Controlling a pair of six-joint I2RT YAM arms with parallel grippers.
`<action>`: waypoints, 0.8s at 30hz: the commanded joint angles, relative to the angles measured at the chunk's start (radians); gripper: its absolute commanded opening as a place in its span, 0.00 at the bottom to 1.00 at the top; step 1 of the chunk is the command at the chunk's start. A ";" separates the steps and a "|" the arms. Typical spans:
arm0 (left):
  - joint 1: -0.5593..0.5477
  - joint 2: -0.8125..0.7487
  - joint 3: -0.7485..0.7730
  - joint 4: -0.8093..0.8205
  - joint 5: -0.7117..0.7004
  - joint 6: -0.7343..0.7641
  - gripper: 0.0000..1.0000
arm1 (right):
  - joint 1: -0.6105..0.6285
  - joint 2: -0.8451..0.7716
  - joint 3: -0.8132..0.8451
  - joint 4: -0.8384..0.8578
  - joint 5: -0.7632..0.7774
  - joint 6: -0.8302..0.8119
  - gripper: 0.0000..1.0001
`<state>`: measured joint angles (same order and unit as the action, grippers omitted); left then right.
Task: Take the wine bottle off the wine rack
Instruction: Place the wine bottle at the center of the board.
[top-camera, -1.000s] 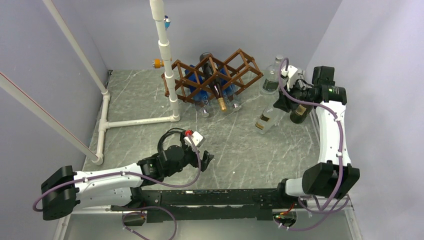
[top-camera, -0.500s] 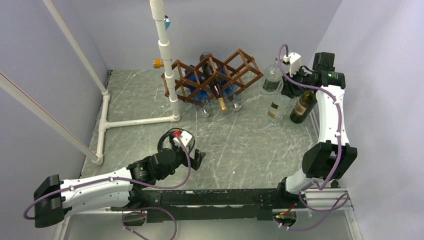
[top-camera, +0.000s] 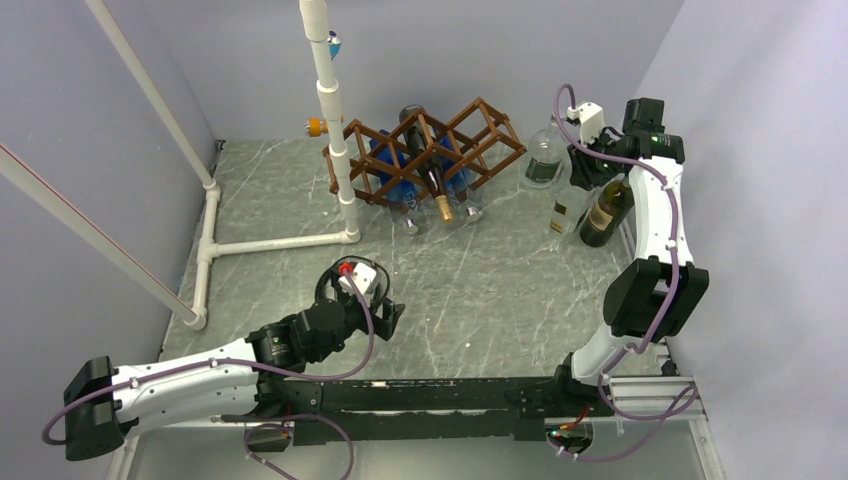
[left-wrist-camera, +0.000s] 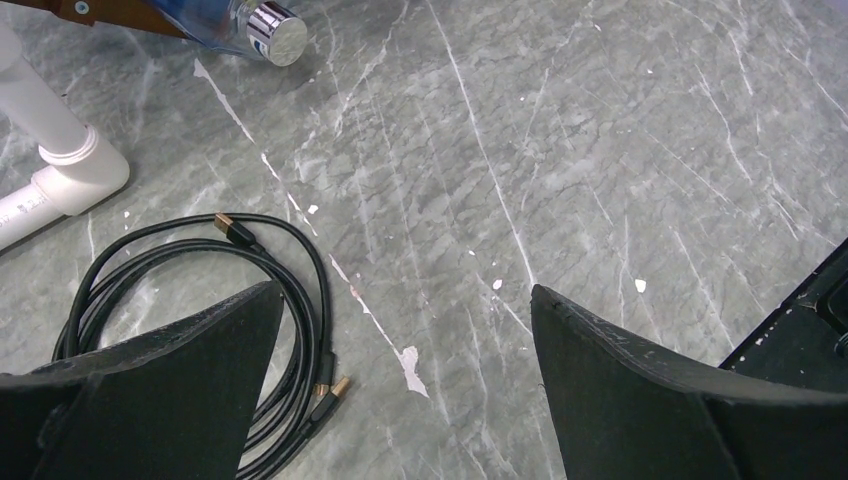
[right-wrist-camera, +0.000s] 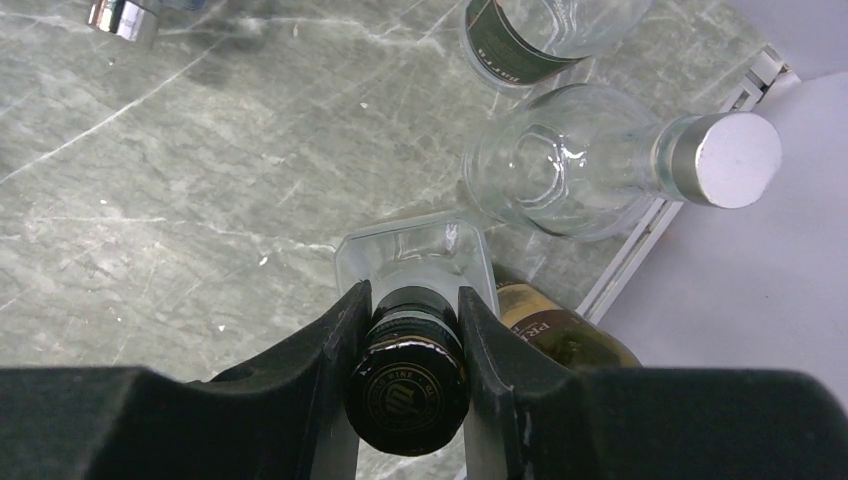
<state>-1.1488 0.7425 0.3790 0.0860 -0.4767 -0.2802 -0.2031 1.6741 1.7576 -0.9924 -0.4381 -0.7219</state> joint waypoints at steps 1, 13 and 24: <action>-0.002 -0.011 -0.012 0.008 -0.018 -0.013 1.00 | -0.009 -0.016 0.095 0.108 0.023 0.007 0.02; -0.002 -0.014 -0.011 0.012 -0.012 -0.013 1.00 | -0.029 0.036 0.112 0.103 0.021 0.031 0.36; -0.001 -0.003 -0.005 0.020 0.005 -0.017 1.00 | -0.036 0.029 0.135 0.093 -0.011 0.051 0.64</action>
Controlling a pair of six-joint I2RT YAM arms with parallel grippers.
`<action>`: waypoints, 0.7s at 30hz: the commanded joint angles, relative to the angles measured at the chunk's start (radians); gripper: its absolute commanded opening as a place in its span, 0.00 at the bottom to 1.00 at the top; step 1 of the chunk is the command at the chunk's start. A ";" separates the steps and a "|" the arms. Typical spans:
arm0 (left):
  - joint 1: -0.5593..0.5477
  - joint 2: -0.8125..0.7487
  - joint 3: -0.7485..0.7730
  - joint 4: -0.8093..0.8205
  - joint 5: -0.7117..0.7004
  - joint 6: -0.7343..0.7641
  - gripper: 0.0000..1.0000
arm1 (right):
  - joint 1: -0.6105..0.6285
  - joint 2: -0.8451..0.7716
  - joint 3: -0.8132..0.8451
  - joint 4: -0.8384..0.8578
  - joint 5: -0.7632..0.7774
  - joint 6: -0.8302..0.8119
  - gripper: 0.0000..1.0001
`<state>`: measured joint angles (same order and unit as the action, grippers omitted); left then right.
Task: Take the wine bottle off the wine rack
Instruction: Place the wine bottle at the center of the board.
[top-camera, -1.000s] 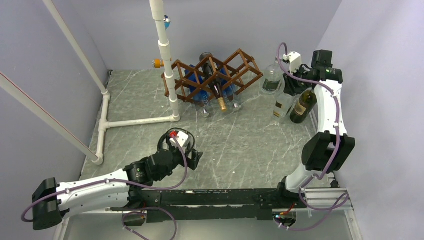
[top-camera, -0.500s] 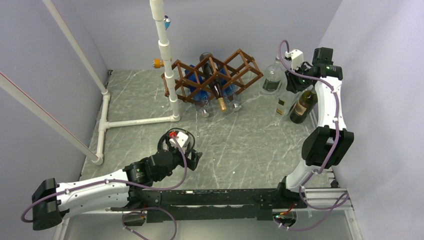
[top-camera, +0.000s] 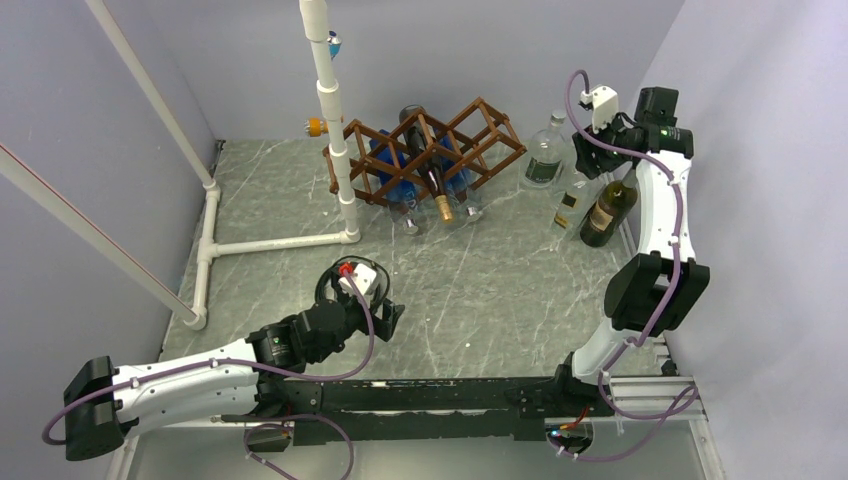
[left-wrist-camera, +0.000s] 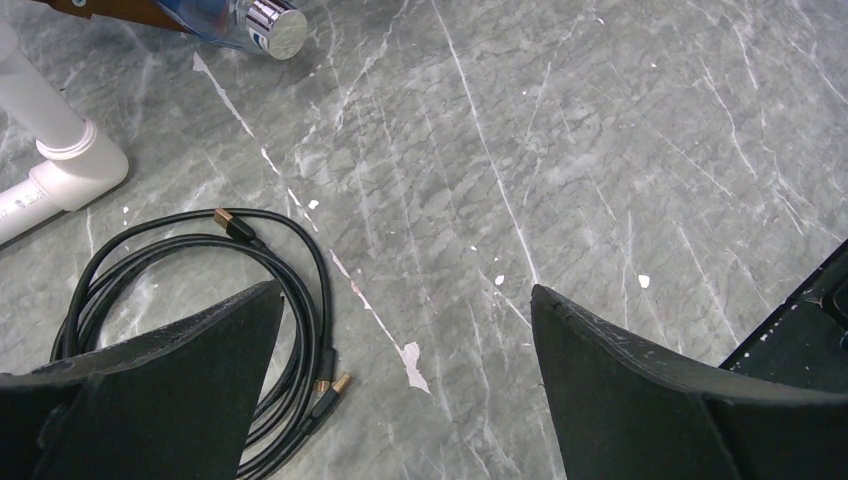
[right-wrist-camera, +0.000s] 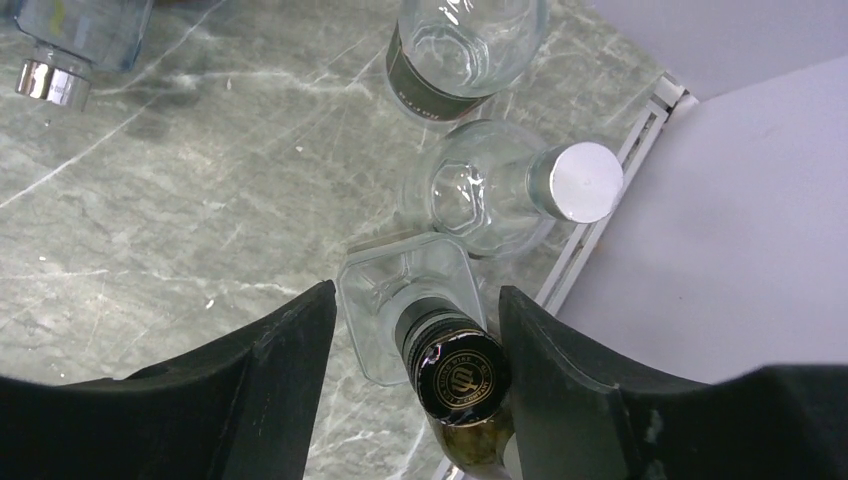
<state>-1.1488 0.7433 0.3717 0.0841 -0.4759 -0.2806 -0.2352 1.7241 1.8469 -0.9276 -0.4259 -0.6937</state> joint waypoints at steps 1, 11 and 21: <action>-0.001 -0.004 0.001 0.023 0.006 -0.018 1.00 | -0.004 -0.027 0.045 0.031 -0.028 0.024 0.65; -0.001 -0.003 0.002 0.038 0.024 -0.026 1.00 | -0.004 -0.107 0.031 0.046 -0.092 0.051 0.77; -0.002 -0.016 -0.010 0.066 0.039 -0.042 1.00 | -0.003 -0.208 -0.039 0.060 -0.218 0.078 0.81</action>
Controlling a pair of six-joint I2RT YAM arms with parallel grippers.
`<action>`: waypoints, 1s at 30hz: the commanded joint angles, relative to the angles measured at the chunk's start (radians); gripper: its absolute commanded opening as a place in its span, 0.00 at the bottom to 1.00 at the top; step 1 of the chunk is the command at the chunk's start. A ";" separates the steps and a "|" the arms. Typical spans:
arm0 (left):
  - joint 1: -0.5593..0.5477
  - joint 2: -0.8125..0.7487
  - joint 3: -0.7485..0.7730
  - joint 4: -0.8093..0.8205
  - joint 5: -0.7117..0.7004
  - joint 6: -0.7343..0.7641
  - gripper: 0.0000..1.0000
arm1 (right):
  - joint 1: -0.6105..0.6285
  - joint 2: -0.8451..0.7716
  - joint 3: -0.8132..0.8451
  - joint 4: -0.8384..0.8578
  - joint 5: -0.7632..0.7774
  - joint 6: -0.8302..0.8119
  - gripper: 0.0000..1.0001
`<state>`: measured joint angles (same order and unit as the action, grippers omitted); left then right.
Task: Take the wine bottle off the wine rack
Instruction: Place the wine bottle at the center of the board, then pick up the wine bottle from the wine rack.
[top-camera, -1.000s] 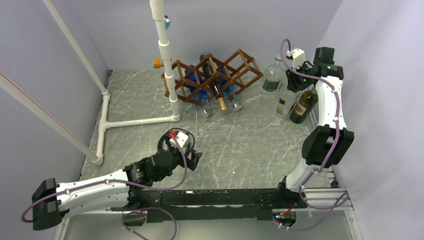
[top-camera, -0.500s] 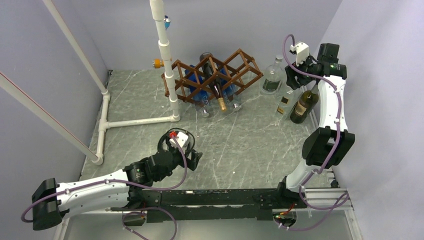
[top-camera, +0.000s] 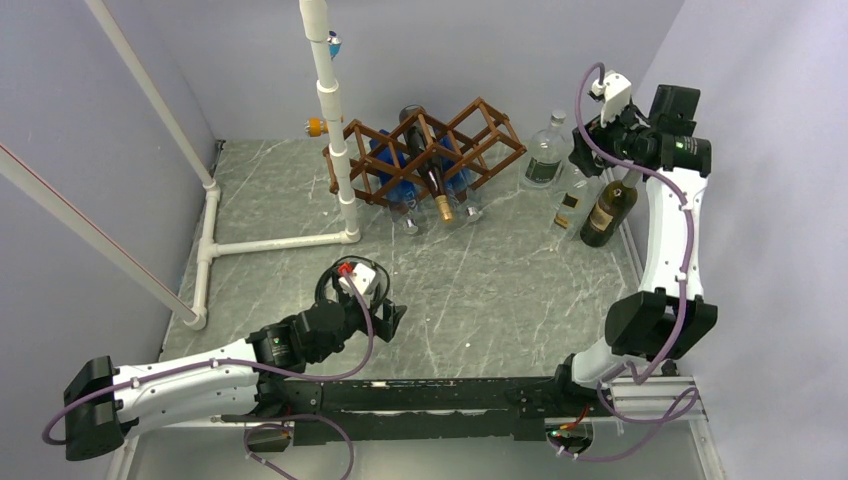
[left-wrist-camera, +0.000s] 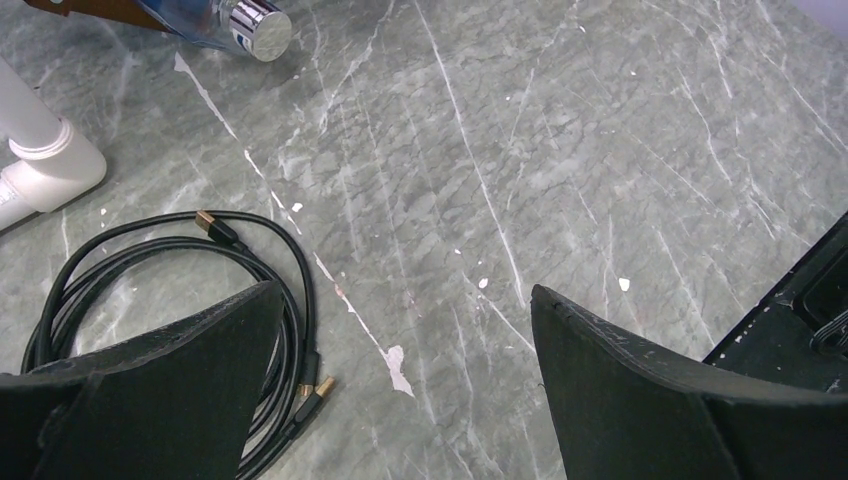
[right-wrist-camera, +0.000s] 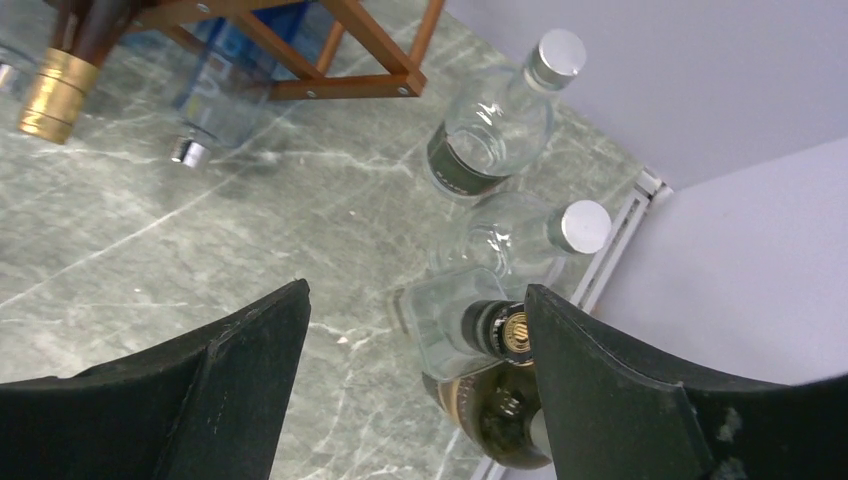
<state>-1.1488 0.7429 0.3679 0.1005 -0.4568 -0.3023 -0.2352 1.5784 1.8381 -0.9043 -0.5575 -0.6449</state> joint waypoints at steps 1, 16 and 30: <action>-0.002 -0.018 -0.007 0.051 0.021 -0.023 1.00 | -0.002 -0.077 -0.044 0.039 -0.103 0.033 0.81; 0.000 -0.035 -0.001 0.053 0.009 -0.058 1.00 | -0.003 -0.418 -0.543 0.205 -0.406 0.090 0.84; 0.059 0.049 0.107 0.015 0.039 -0.161 0.99 | -0.006 -0.544 -0.900 0.313 -0.544 0.125 0.84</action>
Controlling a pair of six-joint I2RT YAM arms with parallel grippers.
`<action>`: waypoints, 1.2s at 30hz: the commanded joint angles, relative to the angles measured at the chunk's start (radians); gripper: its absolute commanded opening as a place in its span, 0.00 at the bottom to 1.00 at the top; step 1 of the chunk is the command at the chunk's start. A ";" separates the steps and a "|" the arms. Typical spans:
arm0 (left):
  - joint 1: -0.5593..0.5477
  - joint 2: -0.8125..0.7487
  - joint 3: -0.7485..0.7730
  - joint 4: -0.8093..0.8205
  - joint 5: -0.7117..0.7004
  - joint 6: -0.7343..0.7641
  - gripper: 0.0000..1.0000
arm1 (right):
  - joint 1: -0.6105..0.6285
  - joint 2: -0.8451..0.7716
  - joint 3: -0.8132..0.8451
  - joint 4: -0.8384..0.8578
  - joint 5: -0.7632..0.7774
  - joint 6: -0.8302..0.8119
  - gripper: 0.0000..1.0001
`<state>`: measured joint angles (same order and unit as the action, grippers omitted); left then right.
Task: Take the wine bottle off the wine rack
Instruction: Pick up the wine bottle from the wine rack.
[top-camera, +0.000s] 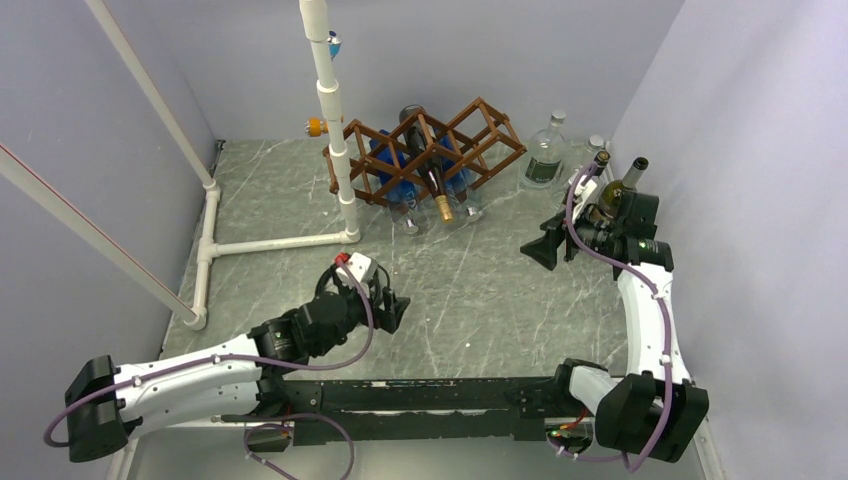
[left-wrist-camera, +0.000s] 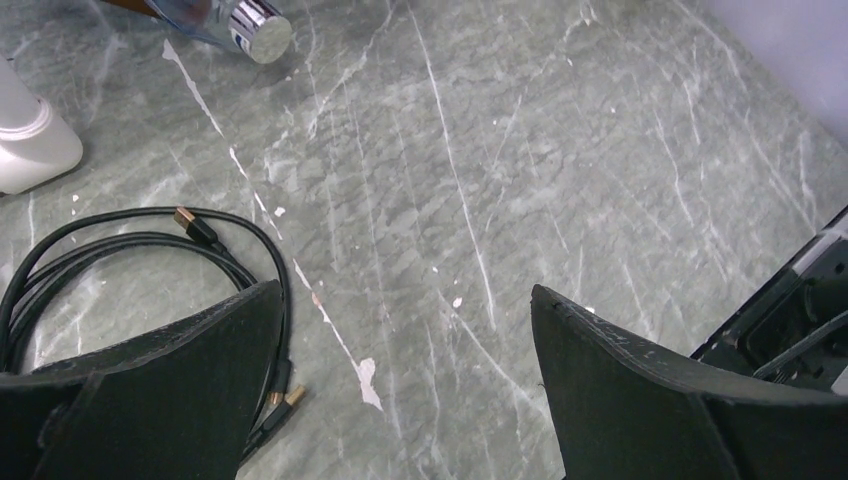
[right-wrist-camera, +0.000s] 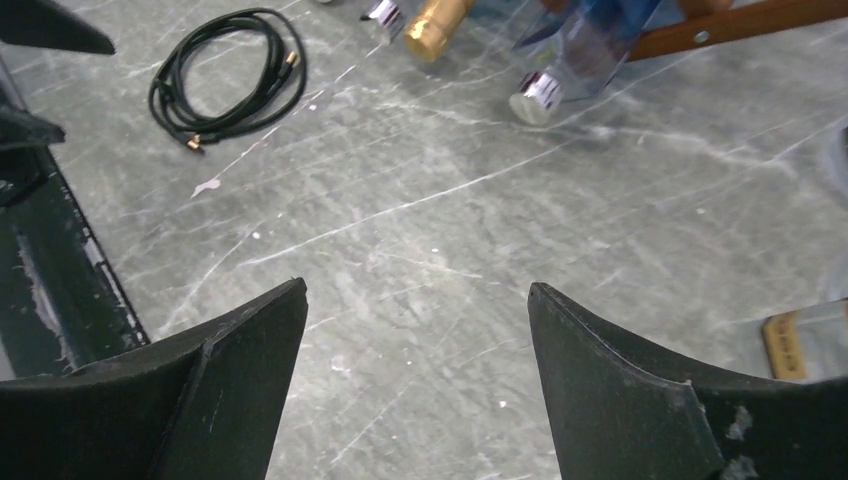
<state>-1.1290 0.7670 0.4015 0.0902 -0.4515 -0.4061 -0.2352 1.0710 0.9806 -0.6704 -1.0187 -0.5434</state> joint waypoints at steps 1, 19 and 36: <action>0.053 0.035 0.079 0.033 0.055 -0.068 0.99 | -0.007 -0.039 -0.055 0.080 -0.090 0.025 0.84; 0.238 0.502 0.554 -0.338 -0.048 -0.388 1.00 | -0.029 -0.086 -0.134 0.138 -0.153 0.086 0.85; 0.357 0.921 0.878 -0.475 -0.040 -0.460 0.99 | -0.028 -0.115 -0.132 0.130 -0.149 0.078 0.85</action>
<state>-0.8009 1.6711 1.2324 -0.3794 -0.4812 -0.8341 -0.2592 0.9771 0.8509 -0.5735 -1.1355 -0.4625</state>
